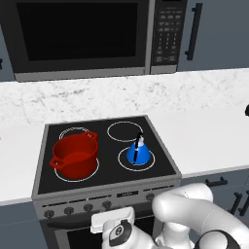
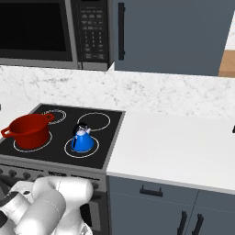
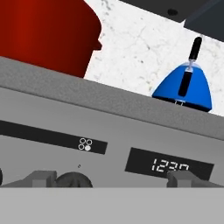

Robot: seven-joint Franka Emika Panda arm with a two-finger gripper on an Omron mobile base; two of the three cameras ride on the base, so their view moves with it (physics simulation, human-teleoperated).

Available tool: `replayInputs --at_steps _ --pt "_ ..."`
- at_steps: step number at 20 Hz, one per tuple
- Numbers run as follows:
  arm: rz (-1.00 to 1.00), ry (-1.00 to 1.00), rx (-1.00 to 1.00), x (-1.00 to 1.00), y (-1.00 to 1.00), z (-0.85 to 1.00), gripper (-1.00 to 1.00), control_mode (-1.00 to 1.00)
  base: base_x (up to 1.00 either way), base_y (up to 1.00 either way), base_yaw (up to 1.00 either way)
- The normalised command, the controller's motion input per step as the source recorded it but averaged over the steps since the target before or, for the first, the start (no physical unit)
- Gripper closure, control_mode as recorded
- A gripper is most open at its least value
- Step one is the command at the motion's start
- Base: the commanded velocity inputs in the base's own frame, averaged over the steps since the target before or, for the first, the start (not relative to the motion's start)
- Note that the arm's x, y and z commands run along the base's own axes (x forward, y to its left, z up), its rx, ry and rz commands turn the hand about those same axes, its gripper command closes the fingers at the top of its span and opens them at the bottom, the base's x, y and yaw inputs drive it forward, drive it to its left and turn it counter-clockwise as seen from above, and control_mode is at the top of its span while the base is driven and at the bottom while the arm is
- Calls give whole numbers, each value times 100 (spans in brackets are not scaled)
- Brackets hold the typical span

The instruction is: Pick the kettle from the counter and place it on a stove burner. Then turn the burner on.

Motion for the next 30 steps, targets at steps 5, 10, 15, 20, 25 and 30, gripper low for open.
replayInputs --at_steps 5,10,15,20,25,30 --pt "0 0 0 11 5 -10 -100 -100 0 0 0" --pt "0 0 0 0 4 -21 -100 -100 0 0 0" --pt "0 0 0 7 11 -20 -100 -100 0 0 0" --pt "0 0 0 8 16 -7 -100 -100 0 0 0" --pt "0 0 0 20 19 -1 -100 -100 0 0 0" --pt "1 0 0 22 0 -5 -100 -100 0 0 0"
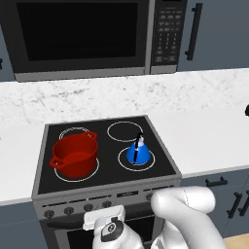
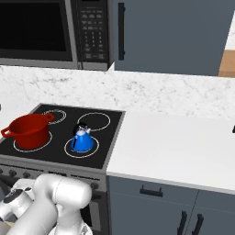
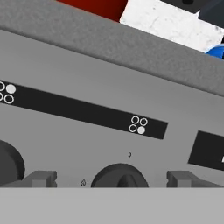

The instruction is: Pick the kettle from the counter and place it on a stove burner. Then turn the burner on.

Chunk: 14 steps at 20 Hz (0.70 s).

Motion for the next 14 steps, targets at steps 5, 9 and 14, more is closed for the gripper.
replayInputs --at_steps 5,9,14 --pt "2 0 0 4 -3 -15 -100 -100 0 0 0" --pt "1 0 0 0 -1 -2 -100 -100 0 0 0" --pt "0 0 0 0 -1 0 -100 -100 0 0 0"
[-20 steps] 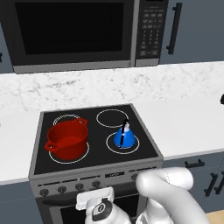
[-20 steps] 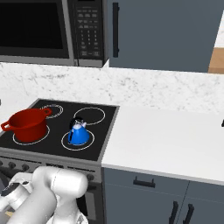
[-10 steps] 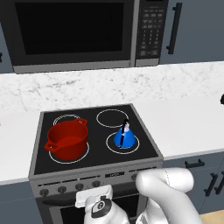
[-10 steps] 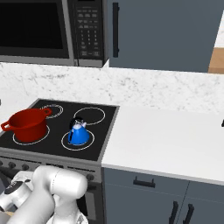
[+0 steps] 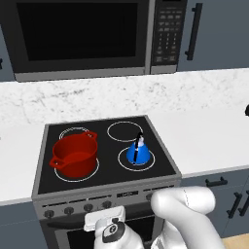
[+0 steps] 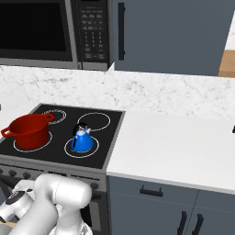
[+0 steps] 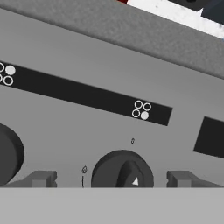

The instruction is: Pick the kettle from the counter and place it on a stove burner. Then turn the burner on.

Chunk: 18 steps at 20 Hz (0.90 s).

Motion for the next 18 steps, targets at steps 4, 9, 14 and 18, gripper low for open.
replayInputs --at_steps 4,9,14,18 --pt "0 -1 0 0 -26 0 -100 -100 0 0 0" --pt "0 0 0 0 -1 0 -100 -100 0 0 0" --pt "0 0 0 0 0 0 100 -100 0 0 0" --pt "0 0 0 0 0 0 100 -100 0 0 0"
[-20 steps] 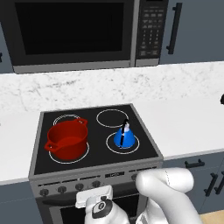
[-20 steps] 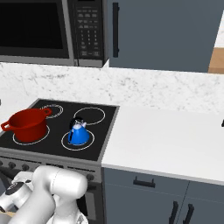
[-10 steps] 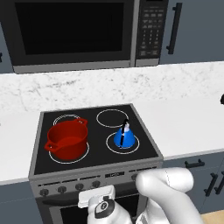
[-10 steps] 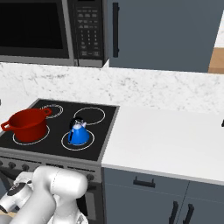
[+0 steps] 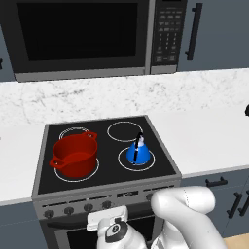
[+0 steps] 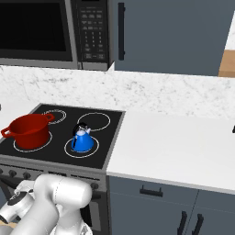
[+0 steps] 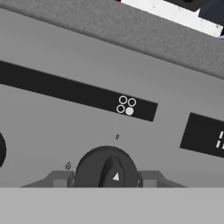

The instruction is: Pick the kettle from the counter and place it on a stove burner. Then turn the burner on.

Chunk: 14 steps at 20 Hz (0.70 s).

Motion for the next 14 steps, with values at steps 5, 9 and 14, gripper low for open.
replayInputs --at_steps 5,9,14 --pt "0 0 -2 0 3 0 100 -100 0 0 0" --pt "0 0 -18 0 27 0 100 -100 0 0 0" --pt "0 2 -32 0 46 -7 100 -100 0 0 0"
